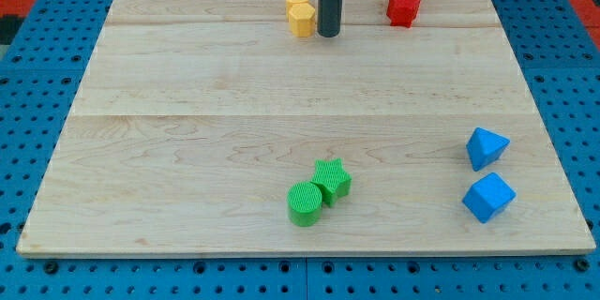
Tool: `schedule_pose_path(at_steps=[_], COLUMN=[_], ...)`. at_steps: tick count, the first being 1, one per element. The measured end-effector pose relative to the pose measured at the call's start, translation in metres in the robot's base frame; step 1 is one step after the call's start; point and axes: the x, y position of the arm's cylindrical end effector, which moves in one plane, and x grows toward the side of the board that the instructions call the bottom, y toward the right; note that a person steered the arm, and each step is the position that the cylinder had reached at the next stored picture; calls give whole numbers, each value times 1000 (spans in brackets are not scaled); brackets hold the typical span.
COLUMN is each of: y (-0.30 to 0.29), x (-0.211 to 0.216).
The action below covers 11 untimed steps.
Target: Move the red circle to the downside of yellow hexagon
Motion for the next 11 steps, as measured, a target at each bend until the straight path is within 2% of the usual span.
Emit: schedule_pose_path(at_steps=[2,3,4,5,7,8,9,10,11], y=[-17,16,96,147,204,150,95,82,69], x=[-1,8,20,-6,-66,-89,-91,-82,-91])
